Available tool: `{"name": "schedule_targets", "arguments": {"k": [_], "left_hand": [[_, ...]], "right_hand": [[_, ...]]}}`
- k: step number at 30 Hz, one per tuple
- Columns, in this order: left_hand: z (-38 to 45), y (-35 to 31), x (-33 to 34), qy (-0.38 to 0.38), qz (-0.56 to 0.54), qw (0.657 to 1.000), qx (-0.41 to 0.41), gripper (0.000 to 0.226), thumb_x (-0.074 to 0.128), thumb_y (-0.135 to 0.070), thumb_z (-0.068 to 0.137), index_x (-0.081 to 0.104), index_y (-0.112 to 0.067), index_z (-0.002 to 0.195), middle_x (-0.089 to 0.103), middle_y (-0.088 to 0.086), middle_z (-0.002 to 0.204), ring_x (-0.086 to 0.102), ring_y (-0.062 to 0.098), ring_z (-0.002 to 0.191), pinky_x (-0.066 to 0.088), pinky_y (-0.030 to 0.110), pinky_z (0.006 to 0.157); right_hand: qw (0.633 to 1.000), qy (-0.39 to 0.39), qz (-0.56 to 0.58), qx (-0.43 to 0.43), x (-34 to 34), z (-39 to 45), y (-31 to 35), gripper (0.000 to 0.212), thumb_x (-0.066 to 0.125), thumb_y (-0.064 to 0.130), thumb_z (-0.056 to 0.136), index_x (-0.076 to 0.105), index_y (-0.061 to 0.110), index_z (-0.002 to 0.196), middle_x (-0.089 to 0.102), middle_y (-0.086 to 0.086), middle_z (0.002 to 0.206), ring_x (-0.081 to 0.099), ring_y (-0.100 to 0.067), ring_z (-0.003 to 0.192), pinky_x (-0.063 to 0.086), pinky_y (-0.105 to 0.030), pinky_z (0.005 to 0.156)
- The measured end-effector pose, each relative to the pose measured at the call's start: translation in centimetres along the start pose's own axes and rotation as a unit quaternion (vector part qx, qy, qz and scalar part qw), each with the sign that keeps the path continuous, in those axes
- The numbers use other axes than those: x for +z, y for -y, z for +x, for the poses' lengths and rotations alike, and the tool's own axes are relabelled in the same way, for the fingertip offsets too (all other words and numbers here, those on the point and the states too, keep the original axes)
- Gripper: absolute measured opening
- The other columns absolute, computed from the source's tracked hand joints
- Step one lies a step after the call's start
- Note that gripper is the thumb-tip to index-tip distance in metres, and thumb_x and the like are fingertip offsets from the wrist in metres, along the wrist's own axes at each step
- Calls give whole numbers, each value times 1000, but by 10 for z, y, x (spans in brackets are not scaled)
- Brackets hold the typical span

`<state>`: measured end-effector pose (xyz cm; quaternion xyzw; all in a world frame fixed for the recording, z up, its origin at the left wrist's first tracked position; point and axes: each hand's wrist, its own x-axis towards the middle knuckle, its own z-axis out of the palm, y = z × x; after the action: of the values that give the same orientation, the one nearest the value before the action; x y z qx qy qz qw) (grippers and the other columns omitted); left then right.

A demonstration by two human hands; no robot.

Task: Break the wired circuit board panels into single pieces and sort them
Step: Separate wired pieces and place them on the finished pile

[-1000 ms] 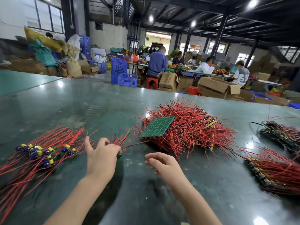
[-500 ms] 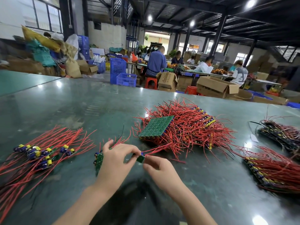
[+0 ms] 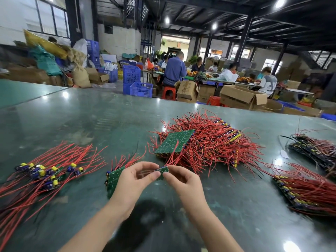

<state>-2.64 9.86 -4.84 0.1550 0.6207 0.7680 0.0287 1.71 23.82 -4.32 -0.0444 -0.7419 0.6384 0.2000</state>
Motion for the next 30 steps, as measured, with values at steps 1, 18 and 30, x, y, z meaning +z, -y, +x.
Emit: {"name": "schedule_targets", "arguments": {"k": [1,18,30], "left_hand": [[-1,0,2,1,-16,1000,-5,20,73,0,70,71,-8,88,74,7,86,67,16,84,54,21,80],[-4,-2,5,-8,-62,998,-19,30,67,16,72,75,-11,84,75,13,85,70,15,77,58,27,77],[-7,2,7,-55,20,997,47,35,73,14,69,74,-19,80,76,0,79,71,8,73,55,17,71]], "right_hand": [[1000,-5,12,5,0,0,-1,14,75,12,79,71,25,83,73,8,80,63,1,75,50,-15,74],[994,20,-75,-80,-2,0,0,15,69,0,82,72,9,94,69,-4,89,60,9,75,42,-7,70],[983,-69,-119,-120,3,-6,-4,11,79,7,74,77,12,84,69,9,76,61,4,71,43,-8,69]]}}
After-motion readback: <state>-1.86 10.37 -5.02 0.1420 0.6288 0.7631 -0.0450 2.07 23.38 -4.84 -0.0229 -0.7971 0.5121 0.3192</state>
